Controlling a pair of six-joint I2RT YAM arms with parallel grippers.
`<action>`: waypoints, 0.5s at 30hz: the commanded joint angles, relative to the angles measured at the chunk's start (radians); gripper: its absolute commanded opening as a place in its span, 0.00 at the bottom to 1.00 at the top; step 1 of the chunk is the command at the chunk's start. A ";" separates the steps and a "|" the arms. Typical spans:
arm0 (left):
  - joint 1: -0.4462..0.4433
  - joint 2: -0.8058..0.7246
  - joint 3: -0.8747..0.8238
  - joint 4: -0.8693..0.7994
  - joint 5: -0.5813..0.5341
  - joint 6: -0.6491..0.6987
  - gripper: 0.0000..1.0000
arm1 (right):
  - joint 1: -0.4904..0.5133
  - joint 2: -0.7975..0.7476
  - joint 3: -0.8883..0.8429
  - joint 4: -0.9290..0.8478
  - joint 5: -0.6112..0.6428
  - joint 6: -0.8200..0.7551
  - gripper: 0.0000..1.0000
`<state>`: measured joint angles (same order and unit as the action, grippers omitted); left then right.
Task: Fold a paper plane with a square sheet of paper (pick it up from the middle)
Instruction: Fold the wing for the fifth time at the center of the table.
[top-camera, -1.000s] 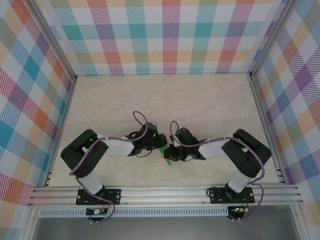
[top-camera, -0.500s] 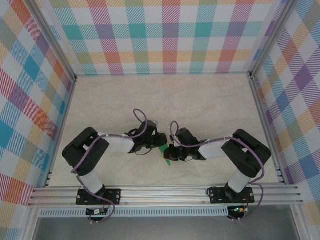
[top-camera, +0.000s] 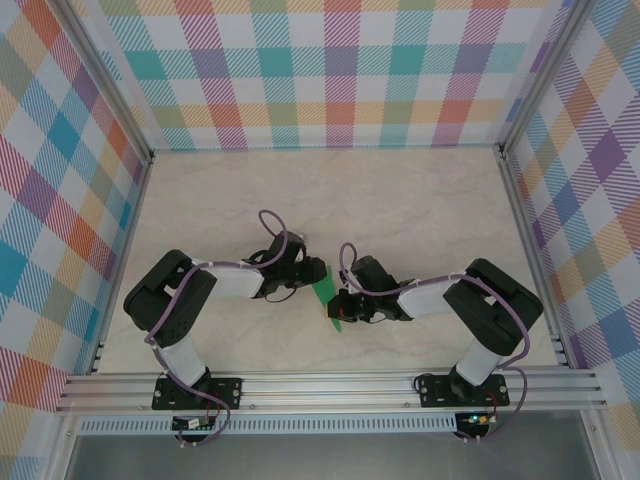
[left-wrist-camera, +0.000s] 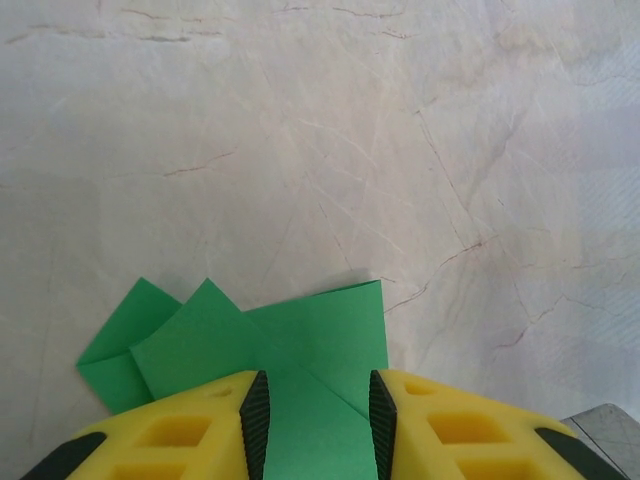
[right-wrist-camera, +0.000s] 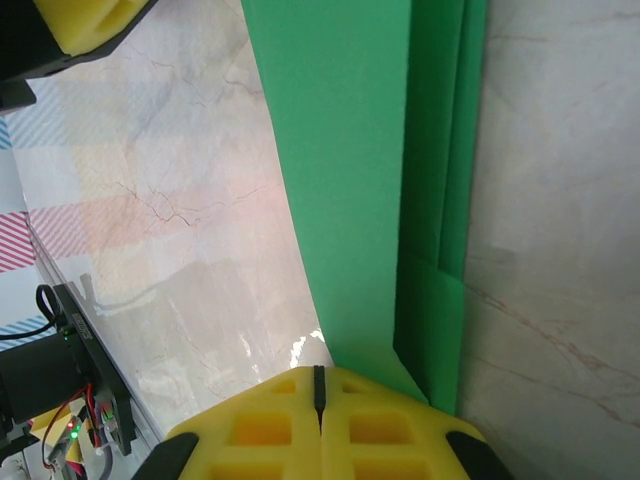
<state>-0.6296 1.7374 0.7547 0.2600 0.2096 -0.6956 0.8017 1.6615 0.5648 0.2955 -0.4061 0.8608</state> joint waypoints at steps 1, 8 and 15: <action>0.060 0.041 0.015 -0.025 -0.062 0.046 0.35 | 0.001 0.017 -0.054 -0.209 0.037 -0.043 0.00; 0.101 0.050 0.037 -0.044 -0.045 0.059 0.35 | -0.002 0.005 -0.053 -0.214 0.026 -0.055 0.00; 0.128 0.041 0.063 -0.071 -0.026 0.072 0.35 | -0.003 0.010 -0.052 -0.202 0.006 -0.067 0.00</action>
<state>-0.5381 1.7607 0.7982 0.2295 0.2440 -0.6598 0.7990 1.6520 0.5644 0.2768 -0.4034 0.8234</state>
